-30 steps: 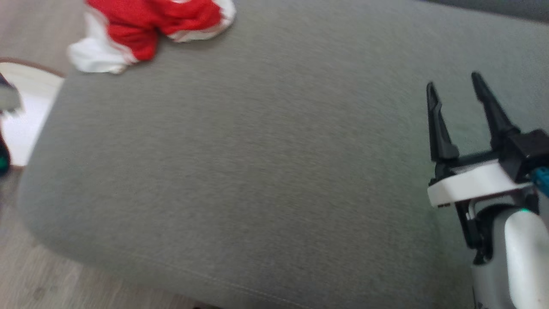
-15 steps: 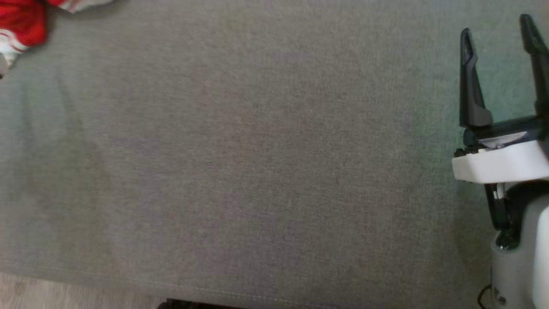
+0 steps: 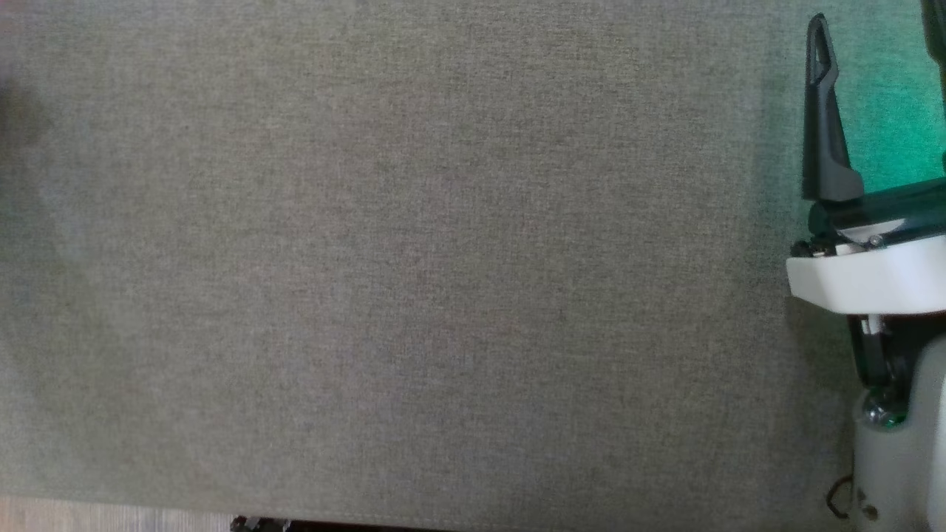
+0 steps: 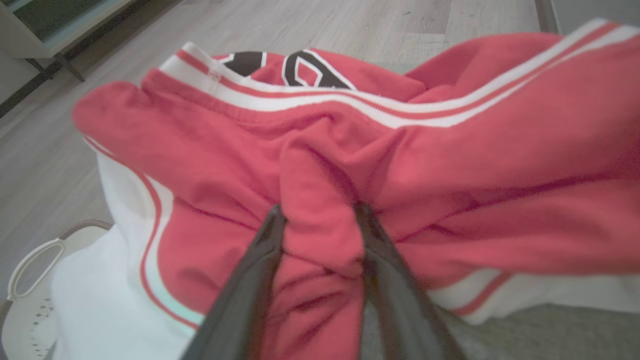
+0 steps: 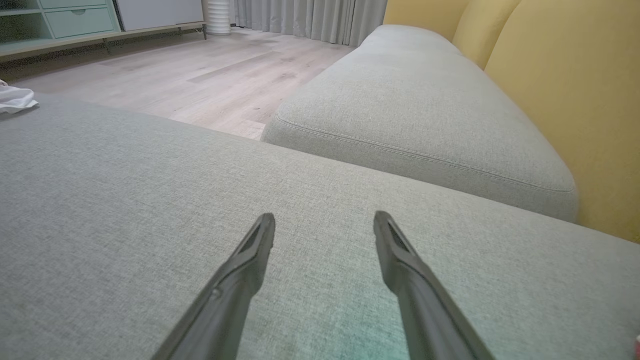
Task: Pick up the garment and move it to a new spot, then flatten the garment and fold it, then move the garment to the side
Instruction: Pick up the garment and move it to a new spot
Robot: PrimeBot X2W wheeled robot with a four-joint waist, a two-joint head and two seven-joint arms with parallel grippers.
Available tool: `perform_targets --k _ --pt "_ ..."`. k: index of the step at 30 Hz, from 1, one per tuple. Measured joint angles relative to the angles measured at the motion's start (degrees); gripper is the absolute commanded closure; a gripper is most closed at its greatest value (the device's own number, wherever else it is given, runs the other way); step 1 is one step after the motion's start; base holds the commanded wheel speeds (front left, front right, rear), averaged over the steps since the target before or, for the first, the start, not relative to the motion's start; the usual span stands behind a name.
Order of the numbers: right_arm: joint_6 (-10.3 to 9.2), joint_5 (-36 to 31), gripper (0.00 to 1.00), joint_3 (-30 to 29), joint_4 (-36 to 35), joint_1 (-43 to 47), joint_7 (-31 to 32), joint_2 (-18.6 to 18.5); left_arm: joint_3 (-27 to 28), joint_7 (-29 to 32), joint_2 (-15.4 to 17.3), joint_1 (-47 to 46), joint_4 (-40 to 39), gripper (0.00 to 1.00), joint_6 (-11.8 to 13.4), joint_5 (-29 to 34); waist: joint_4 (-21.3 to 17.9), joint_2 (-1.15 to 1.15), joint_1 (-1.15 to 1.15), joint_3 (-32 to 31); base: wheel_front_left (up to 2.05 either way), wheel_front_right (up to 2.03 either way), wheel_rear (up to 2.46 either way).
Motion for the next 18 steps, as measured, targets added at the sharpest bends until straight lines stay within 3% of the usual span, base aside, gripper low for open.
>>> perform_targets --k 1,11,18 --pt "0.00 0.0 0.00 -0.2 0.0 0.0 0.0 0.0 0.0 -0.5 0.0 -0.5 0.4 1.00 -0.2 0.0 0.0 0.00 0.00 0.2 0.00 0.00 0.00" --pt "0.00 1.8 0.00 -1.2 3.2 -0.1 -2.4 0.0 -1.4 -7.5 -0.8 -1.8 3.4 1.00 -2.6 2.0 0.5 0.00 -0.01 -3.1 0.00 0.00 0.00" --pt "0.00 4.3 0.00 -2.0 9.0 0.0 -4.8 0.0 -4.3 -9.8 0.3 -3.2 3.1 1.00 -6.4 3.7 0.2 0.00 -0.01 -9.6 0.00 0.00 0.00"
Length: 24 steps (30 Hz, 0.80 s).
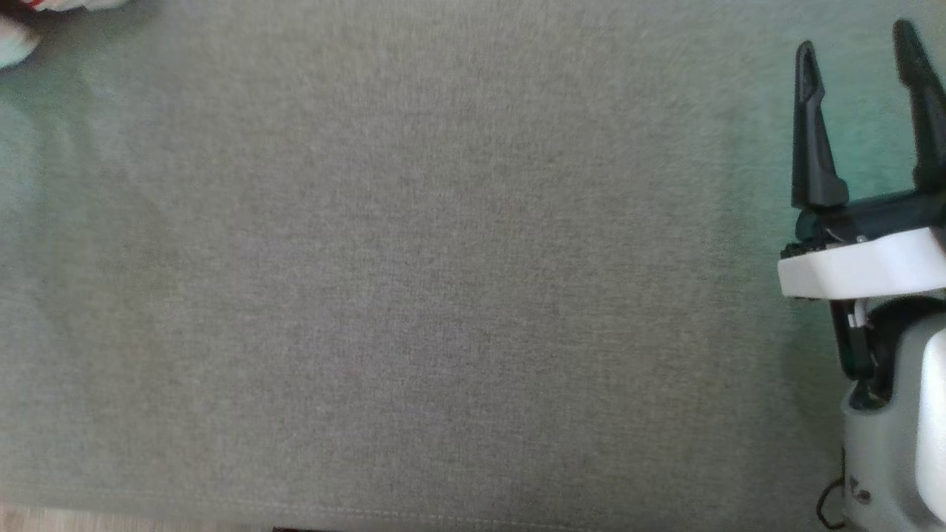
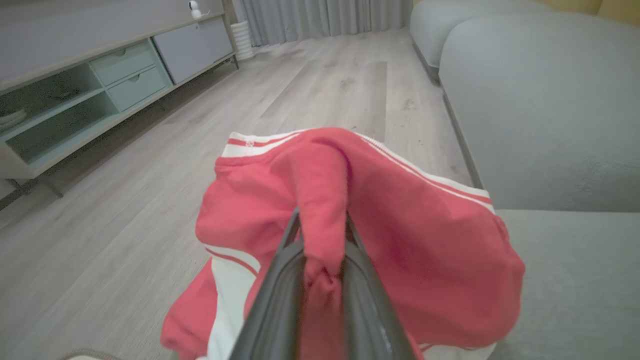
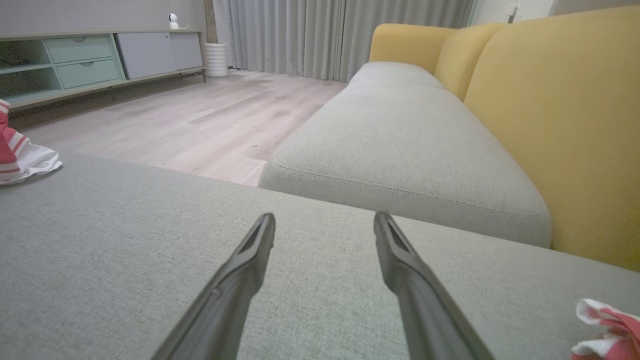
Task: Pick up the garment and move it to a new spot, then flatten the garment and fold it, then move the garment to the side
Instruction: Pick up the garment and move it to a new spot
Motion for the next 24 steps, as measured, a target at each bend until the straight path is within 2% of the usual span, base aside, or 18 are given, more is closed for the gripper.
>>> perform_targets --k 5,14,18,24 --pt "0.00 2.9 0.00 -1.2 4.7 1.2 -2.4 0.0 -3.2 -0.2 -0.4 0.0 -4.7 1.00 -1.3 0.6 -0.8 0.00 0.00 -6.3 0.00 0.00 0.00" --pt "0.00 8.4 0.00 -1.9 13.1 9.3 -7.0 0.1 -8.7 6.4 -5.4 3.8 -22.5 1.00 -1.2 0.5 -3.7 0.00 -0.02 -18.8 0.00 0.00 0.00" --pt "0.00 10.3 0.00 -2.2 15.3 11.6 -8.6 0.2 -10.4 10.6 -9.1 7.0 -31.8 1.00 0.8 -1.9 -6.1 0.00 -0.03 -23.3 0.00 0.00 0.00" --pt "0.00 11.2 0.00 -2.8 17.0 13.1 -10.0 0.2 -11.8 13.4 -14.7 11.6 -43.5 1.00 4.4 -6.0 -11.1 0.00 -0.01 -25.7 0.00 0.00 0.00"
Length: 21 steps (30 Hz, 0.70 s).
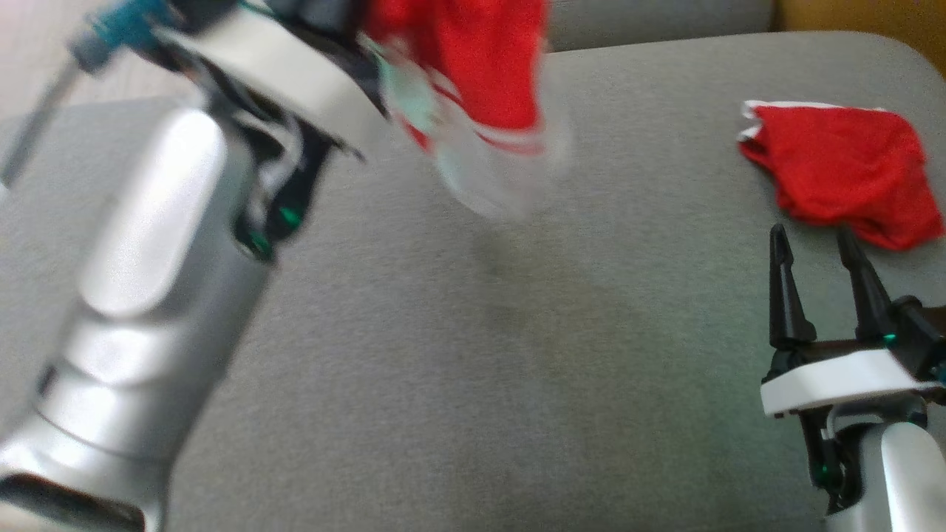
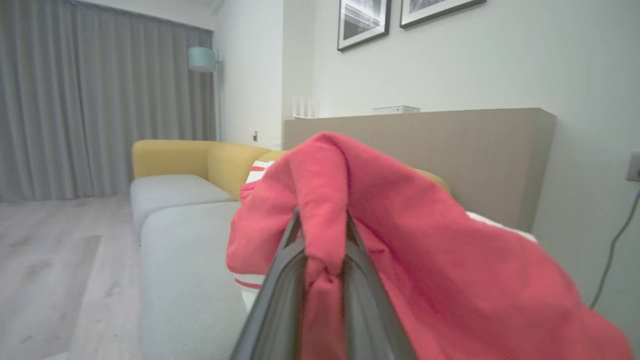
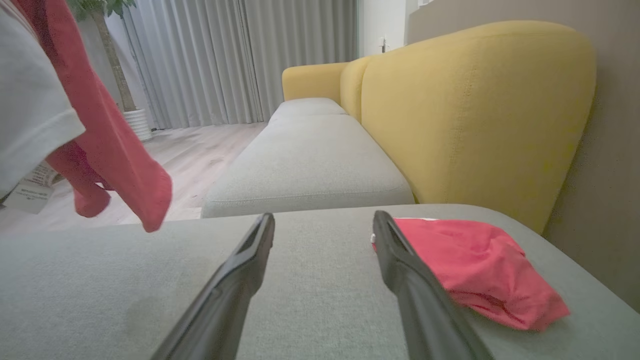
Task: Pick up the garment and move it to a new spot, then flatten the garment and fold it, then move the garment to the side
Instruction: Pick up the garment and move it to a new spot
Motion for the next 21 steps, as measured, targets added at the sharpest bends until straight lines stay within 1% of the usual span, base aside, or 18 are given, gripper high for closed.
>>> perform_targets --k 3,5,7,10,14,15,16,17,18,19,21 --pt "0.00 0.1 0.00 0.1 0.5 0.0 -0.7 0.0 -0.9 -1.1 -1.3 4.6 -1.2 1.00 1.0 -1.1 -1.9 0.00 0.01 0.4 0.00 0.00 0.00" --pt "0.00 0.6 0.00 0.4 0.7 0.0 -1.0 0.0 -0.9 -2.9 -1.6 8.7 0.1 1.00 1.1 -2.1 -2.6 0.00 0.01 1.5 0.00 0.00 0.00" --pt "0.00 0.7 0.00 0.8 1.1 -0.1 -1.1 0.0 -0.9 -4.8 -1.5 13.0 3.5 1.00 1.3 -2.7 -3.3 0.00 0.02 2.8 0.00 0.00 0.00" --pt "0.00 0.7 0.00 1.4 1.6 -0.5 -1.7 0.0 -1.0 -8.1 -0.6 17.5 10.3 1.00 1.5 -2.0 -4.2 0.00 0.02 5.1 0.00 0.00 0.00" --pt "0.00 0.7 0.00 1.8 2.2 -2.8 -2.4 0.0 -0.5 -12.8 0.7 18.5 19.0 1.00 1.5 -1.1 -5.2 0.00 0.03 8.2 0.00 0.00 0.00" --pt "0.00 0.7 0.00 1.8 2.3 -3.4 -2.5 0.0 -0.3 -13.7 0.8 18.3 20.6 0.97 1.4 -1.1 -5.4 0.00 0.03 8.8 0.00 0.00 0.00" --pt "0.00 0.7 0.00 1.7 2.4 -3.8 -2.5 0.0 -0.1 -14.7 0.7 18.2 21.9 0.97 1.4 -1.1 -5.5 0.00 0.03 9.3 0.00 0.00 0.00" --pt "0.00 0.6 0.00 1.7 2.6 -3.9 -2.6 0.0 0.2 -15.7 0.5 18.1 23.0 0.63 1.0 -1.1 -5.5 0.00 0.03 9.7 0.00 0.00 0.00" --pt "0.00 0.5 0.00 1.7 3.0 -3.9 -2.8 0.0 0.5 -16.8 0.2 18.1 24.0 0.22 0.9 -1.1 -5.3 0.00 0.04 9.8 0.00 0.00 0.00" --pt "0.00 0.5 0.00 1.6 3.3 -3.9 -2.8 0.0 0.5 -17.6 -0.1 17.9 24.9 0.00 0.9 -1.1 -5.0 0.00 0.03 9.8 0.00 0.00 0.00" --pt "0.00 0.5 0.00 1.7 3.7 -3.9 -2.9 0.0 0.7 -19.0 -0.7 17.6 26.4 0.00 0.4 -0.9 -4.4 0.00 0.03 9.5 0.00 0.00 0.00"
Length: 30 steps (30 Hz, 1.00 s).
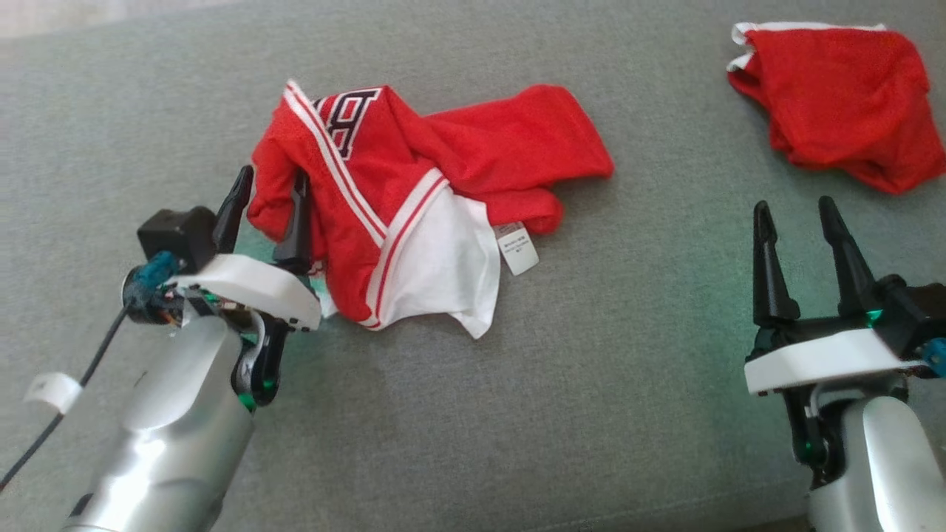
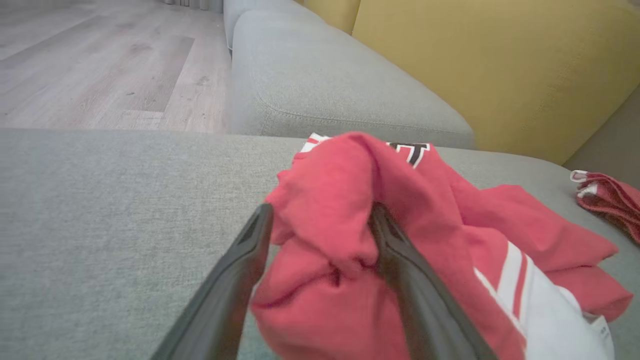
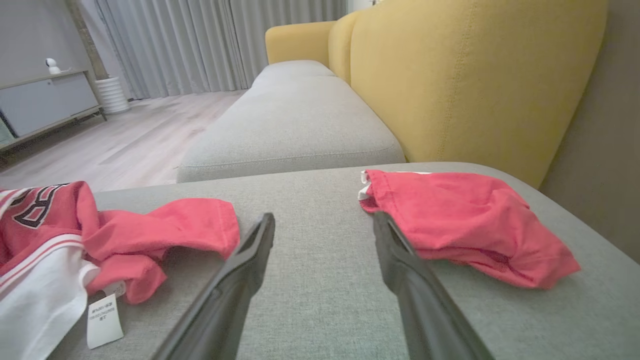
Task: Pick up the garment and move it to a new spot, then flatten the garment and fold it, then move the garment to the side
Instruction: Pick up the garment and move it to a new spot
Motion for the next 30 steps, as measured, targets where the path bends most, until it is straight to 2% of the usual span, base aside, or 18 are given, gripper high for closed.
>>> perform_targets --k 9,13,23,30 --pt "0.00 -0.7 0.00 0.1 0.9 0.0 0.0 0.0 0.0 -3.4 -0.4 1.3 1.7 0.00 0.2 3.3 2.7 0.00 -0.01 -3.8 0.00 0.00 0.00" --pt "0.00 -1.2 0.00 0.0 1.7 0.5 0.0 0.0 1.1 -3.8 -0.3 6.2 -0.8 0.00 3.1 5.2 4.3 0.00 -0.01 -6.7 0.00 0.00 0.00" --pt "0.00 -1.6 0.00 -0.1 2.9 6.8 0.0 0.0 7.6 -3.9 -0.9 25.1 -15.5 0.00 8.7 7.4 8.3 0.00 -0.03 -14.8 0.00 0.00 0.00" --pt "0.00 -0.3 0.00 0.7 3.9 10.2 0.0 0.1 8.0 -3.9 -0.9 34.9 -23.1 0.00 11.7 7.9 10.8 0.00 -0.02 -17.3 0.00 0.00 0.00"
